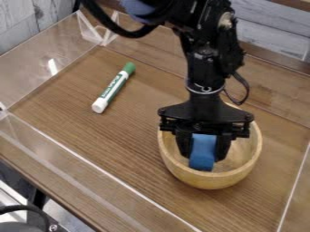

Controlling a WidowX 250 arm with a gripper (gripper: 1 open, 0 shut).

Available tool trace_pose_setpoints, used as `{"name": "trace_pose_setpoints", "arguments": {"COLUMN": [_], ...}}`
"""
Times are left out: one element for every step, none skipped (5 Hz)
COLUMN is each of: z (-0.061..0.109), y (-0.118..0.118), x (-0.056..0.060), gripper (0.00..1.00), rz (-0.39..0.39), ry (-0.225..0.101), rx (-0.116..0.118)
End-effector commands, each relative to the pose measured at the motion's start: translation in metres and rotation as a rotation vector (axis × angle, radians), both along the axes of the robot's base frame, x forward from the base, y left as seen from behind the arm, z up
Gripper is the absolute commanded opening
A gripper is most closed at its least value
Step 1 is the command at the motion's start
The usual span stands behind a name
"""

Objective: Remove the blue block from inside the brown bowl and put it on the table

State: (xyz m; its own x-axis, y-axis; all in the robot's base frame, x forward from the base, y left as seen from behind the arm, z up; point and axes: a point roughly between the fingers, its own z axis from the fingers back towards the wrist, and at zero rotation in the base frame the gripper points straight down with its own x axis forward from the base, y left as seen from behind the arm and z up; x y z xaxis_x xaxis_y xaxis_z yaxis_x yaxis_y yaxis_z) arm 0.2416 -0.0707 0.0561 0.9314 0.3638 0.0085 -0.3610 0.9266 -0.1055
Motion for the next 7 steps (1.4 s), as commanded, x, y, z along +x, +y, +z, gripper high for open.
{"name": "trace_pose_setpoints", "arguments": {"z": [0.022, 0.024, 0.031, 0.035, 0.037, 0.04, 0.042], "y": [-0.005, -0.005, -0.004, -0.003, -0.004, -0.004, -0.004], "x": [0.012, 0.012, 0.013, 0.014, 0.014, 0.014, 0.015], "gripper": [0.0, 0.0, 0.0, 0.0, 0.0, 0.0, 0.0], "rz": [-0.017, -0.022, -0.026, -0.033, -0.038, -0.042, -0.045], "ry": [-0.074, -0.073, -0.075, -0.075, -0.075, -0.073, -0.071], "rx": [-0.012, -0.008, -0.005, -0.004, -0.006, -0.01, -0.013]}}
